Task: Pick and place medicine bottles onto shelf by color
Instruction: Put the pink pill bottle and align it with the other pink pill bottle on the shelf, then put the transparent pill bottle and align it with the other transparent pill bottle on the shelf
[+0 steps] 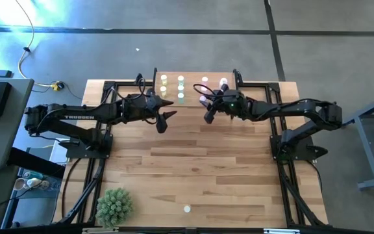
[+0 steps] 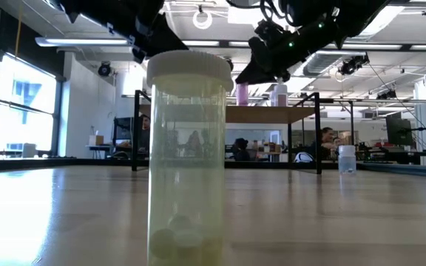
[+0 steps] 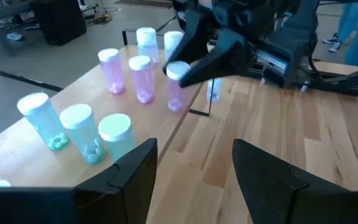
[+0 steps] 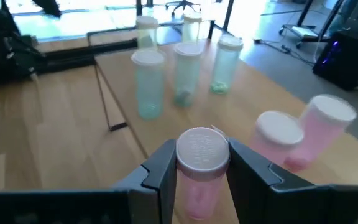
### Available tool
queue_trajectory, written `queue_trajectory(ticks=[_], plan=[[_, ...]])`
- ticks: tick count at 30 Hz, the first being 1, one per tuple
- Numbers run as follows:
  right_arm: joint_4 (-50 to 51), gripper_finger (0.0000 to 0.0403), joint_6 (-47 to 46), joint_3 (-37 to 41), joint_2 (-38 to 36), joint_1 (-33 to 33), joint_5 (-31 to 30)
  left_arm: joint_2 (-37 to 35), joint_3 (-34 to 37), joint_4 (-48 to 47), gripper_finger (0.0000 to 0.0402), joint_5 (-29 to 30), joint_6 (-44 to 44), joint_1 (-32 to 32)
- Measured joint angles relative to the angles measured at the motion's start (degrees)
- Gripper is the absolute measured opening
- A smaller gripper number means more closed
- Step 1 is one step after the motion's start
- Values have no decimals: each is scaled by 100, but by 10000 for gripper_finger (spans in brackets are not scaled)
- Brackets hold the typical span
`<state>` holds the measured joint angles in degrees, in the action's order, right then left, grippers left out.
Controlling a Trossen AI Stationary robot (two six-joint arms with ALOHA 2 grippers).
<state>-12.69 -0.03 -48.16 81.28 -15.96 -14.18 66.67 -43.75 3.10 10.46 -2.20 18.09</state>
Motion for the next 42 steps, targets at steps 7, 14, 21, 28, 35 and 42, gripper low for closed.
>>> queue_trajectory(ticks=[7, 14, 21, 28, 35, 42], plan=[[122, 106, -120, 0, -11, -132, -37, 0, 0, -29, 197, 2, 46, 0], [147, 106, -155, -7, -12, -205, -28, 0, -2, -29, 197, 4, 136, 0], [170, 118, -285, -9, -15, -217, 70, 0, -2, -29, 197, 7, 138, 0], [217, 159, -317, -9, -6, -217, 40, 0, -2, -29, 197, 9, 138, 0], [133, 178, -317, -9, -7, -204, -21, 0, -4, -29, 197, 11, 138, -2], [156, 178, -323, -9, -213, -202, -12, 0, -7, -40, 197, 12, 138, -2]])
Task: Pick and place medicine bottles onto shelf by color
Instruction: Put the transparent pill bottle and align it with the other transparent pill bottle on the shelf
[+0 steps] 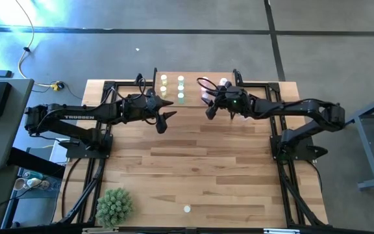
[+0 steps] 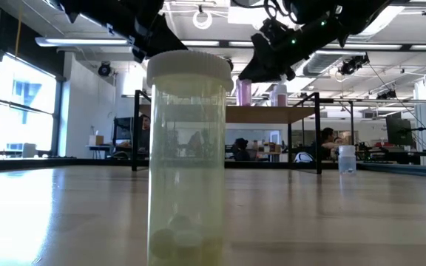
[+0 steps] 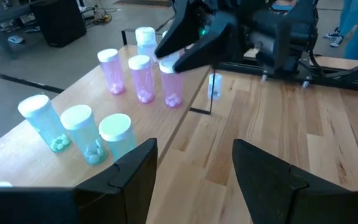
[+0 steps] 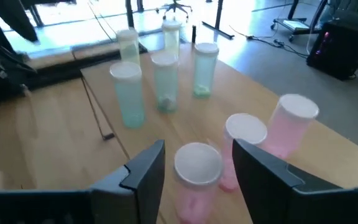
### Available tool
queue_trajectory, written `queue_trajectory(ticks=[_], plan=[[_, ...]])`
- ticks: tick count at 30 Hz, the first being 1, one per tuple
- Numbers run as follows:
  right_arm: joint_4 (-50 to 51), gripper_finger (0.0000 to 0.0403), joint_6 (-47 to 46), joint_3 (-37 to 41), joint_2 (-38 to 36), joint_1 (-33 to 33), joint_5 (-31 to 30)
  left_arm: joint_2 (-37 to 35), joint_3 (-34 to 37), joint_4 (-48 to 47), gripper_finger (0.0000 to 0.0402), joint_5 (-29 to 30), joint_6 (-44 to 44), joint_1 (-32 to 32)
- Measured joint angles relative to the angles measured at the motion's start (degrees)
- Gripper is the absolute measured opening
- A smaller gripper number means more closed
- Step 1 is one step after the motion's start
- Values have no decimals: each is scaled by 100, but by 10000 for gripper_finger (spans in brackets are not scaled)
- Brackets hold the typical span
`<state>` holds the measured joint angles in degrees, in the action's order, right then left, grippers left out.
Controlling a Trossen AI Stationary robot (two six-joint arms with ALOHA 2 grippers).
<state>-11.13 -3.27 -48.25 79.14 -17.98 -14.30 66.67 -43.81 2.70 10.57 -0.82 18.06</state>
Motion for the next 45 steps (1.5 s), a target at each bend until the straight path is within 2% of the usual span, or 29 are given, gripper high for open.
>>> queue_trajectory(ticks=[7, 15, 21, 23, 29, 45], plan=[[370, 179, -103, 0, -498, 2, 265, 2, 0, -134, 197, 10, 0, 0], [1485, 179, -232, 0, -1623, 2, 265, 2, 0, -160, 197, 10, 0, 0], [2589, 179, -579, 0, -2392, 2, -160, 6, 28, -155, 197, -5, -28, -15], [2934, 179, -734, 0, -2545, 2, -368, 4, 284, 220, 197, -14, -204, -17], [3896, 179, -1351, 0, -2676, 2, -866, 12, 1176, 1506, 197, -55, -359, -15], [6425, 179, -3251, 0, -2674, 0, -1741, 9, 1237, 1354, 197, -178, -356, -219]])
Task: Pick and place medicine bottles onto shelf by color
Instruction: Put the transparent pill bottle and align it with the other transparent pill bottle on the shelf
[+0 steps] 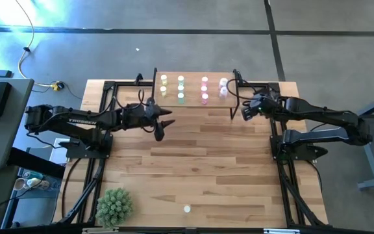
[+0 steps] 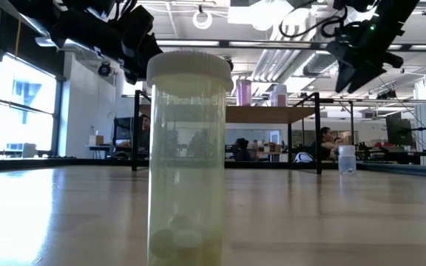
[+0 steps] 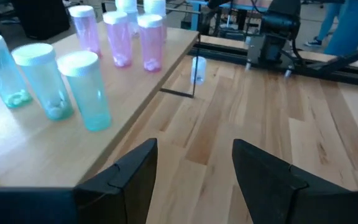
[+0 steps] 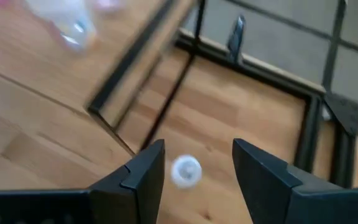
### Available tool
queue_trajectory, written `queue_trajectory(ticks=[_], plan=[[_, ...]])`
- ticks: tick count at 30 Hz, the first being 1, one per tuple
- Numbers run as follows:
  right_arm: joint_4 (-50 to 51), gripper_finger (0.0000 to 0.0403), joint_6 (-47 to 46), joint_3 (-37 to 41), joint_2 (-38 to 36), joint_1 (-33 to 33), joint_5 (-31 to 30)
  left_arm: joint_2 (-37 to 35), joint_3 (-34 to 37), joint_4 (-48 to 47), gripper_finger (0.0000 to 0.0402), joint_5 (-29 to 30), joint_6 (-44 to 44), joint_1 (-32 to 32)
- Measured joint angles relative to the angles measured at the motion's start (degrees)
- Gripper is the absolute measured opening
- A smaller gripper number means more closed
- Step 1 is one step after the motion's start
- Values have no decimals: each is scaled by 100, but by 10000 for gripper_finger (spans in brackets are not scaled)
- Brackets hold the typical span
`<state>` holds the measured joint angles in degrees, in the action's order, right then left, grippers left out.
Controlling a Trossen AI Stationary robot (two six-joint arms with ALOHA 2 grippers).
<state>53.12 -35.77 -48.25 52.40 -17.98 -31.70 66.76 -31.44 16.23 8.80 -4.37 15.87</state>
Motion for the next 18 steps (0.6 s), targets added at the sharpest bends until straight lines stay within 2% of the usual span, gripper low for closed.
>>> queue_trajectory(ticks=[6, 11, 18], plan=[[803, 179, -684, 15, -52, 0, 18, 0, 0, -99, 197, 2, 6, -33], [831, 179, -1066, 508, -383, 0, 237, 0, 0, -121, 197, 2, 6, -30], [113, 179, -421, 1084, -774, 0, 726, 0, 0, -116, 197, 4, -1, -30]])
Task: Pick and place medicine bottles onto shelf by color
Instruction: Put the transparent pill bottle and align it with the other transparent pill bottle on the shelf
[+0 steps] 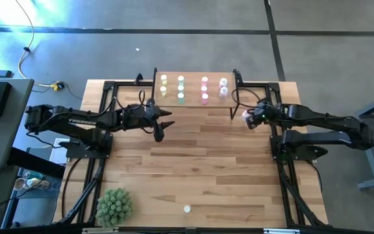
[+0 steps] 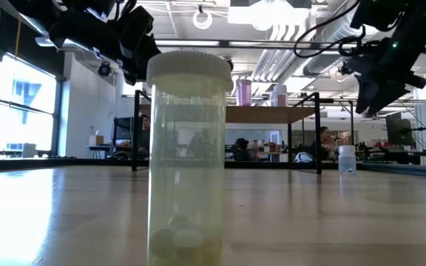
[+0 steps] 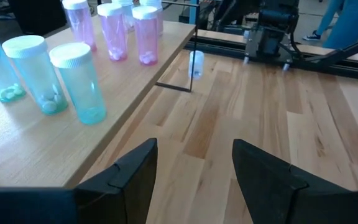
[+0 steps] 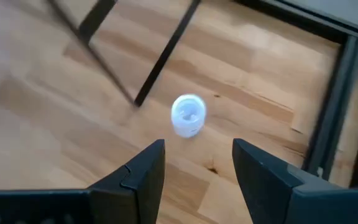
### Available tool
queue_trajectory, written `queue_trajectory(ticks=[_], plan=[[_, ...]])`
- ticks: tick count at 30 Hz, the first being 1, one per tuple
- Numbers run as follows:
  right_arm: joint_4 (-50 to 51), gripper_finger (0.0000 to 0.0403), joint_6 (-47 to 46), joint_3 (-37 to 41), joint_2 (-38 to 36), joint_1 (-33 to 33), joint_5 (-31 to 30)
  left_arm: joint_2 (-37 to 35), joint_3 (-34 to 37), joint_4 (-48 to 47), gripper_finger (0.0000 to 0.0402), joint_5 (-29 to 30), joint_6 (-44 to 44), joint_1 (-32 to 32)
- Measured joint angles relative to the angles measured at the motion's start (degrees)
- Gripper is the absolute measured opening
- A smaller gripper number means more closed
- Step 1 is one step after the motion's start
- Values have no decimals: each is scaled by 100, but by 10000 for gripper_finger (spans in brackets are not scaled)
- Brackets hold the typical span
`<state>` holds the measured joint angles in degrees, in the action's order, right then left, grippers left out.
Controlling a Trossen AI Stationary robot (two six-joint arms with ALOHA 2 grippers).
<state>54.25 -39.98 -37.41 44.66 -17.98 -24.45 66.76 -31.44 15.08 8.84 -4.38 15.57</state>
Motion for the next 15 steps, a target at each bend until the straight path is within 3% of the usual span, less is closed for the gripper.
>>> queue_trajectory(ticks=[10, 15], plan=[[-804, 190, 1558, 278, 560, -155, 529, -2, 0, 17, 197, 2, -227, -12], [-869, 211, 1803, 278, 846, -361, 779, -2, 0, -7, 197, 13, -254, -72]])
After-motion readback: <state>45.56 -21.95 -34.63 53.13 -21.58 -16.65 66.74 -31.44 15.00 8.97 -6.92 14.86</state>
